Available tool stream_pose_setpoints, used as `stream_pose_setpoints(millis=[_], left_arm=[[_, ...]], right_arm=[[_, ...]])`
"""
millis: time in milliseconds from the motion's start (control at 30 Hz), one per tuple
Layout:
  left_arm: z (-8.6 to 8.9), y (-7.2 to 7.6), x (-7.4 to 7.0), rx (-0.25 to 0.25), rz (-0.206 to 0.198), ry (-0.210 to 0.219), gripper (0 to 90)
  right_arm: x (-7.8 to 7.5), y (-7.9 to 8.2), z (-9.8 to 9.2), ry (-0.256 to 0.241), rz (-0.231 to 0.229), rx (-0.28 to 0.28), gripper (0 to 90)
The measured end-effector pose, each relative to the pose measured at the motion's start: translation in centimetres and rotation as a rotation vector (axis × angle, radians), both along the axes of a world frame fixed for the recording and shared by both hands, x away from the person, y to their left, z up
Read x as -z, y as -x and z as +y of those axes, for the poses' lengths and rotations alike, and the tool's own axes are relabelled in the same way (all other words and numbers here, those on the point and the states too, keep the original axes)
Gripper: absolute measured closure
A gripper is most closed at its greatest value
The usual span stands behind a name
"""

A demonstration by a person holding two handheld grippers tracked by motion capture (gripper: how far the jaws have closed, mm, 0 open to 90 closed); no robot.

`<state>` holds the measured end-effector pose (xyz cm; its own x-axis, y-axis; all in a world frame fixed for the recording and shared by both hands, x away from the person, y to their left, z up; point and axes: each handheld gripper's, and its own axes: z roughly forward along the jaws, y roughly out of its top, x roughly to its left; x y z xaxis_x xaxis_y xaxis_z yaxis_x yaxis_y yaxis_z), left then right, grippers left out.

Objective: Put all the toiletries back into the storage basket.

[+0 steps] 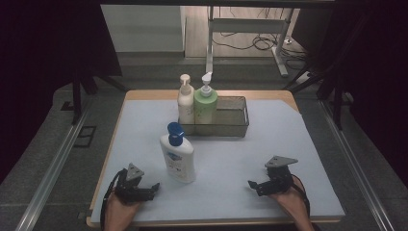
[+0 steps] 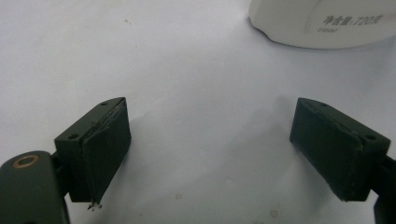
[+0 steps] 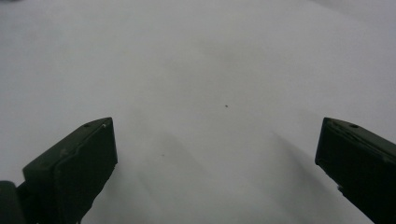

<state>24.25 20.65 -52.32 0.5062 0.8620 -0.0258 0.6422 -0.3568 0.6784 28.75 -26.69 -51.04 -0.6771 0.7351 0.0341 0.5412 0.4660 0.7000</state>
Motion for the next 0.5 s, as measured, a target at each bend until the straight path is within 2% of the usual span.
stream_pose_setpoints(millis=[500], left_arm=[[0.0, 0.0, 0.0, 0.000, 0.000, 0.002, 12.3]], right_arm=[[-3.0, 0.6, 2.0, -0.073, -0.026, -0.088, 0.0]])
